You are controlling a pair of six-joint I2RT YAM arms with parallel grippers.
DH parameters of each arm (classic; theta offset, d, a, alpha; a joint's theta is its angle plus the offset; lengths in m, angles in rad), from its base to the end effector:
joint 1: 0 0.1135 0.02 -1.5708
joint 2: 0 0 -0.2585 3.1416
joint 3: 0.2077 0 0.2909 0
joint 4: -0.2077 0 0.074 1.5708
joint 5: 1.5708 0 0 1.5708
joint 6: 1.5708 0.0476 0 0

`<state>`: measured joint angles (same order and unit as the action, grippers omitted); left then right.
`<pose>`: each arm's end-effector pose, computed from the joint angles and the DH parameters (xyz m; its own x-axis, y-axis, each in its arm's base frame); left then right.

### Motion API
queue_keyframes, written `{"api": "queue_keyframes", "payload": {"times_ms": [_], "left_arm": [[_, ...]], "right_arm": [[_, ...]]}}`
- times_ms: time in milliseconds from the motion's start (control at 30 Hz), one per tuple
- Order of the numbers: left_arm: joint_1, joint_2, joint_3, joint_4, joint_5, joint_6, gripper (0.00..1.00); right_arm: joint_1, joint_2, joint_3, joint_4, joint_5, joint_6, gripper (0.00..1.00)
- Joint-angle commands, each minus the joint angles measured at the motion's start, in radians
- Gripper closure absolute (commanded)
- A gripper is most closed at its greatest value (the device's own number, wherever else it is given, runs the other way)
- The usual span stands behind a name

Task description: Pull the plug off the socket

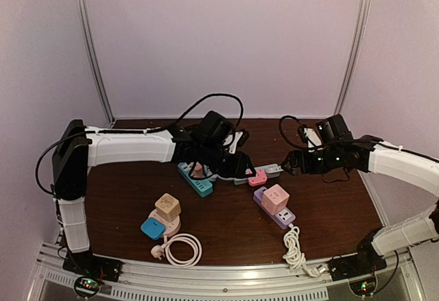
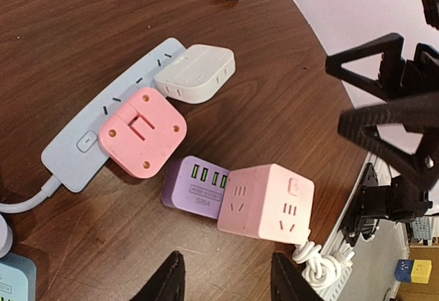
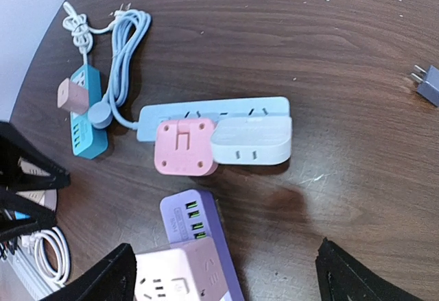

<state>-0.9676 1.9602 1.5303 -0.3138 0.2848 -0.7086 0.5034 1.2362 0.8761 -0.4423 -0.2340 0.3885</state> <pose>0.2669 -0.4111 0.2075 -0.8823 0.1799 -0.4350 0.4392 0.6469 -0.6234 0.2629 0.1574 0.2270 -0.8141 -0.0277 -0.5800 -0.3263 0.8480 0.4176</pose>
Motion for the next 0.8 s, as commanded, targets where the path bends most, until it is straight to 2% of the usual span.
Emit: {"api": "queue_keyframes", "payload": {"times_ms": [0, 333, 600, 767], "left_arm": [[0.008, 0.030, -0.020, 0.065, 0.013, -0.017, 0.56], [0.012, 0.031, -0.039, 0.074, 0.023, -0.019, 0.56], [0.012, 0.047, -0.053, 0.113, 0.038, -0.030, 0.56], [0.012, 0.090, -0.043, 0.170, 0.084, -0.061, 0.58]], "right_arm": [[0.116, -0.041, -0.025, -0.057, 0.057, -0.038, 0.08], [0.288, 0.016, -0.016, -0.123, 0.143, -0.097, 0.10], [0.350, 0.105, 0.003, -0.137, 0.219, -0.117, 0.13], [0.371, 0.137, 0.013, -0.114, 0.229, -0.111, 0.25]]}}
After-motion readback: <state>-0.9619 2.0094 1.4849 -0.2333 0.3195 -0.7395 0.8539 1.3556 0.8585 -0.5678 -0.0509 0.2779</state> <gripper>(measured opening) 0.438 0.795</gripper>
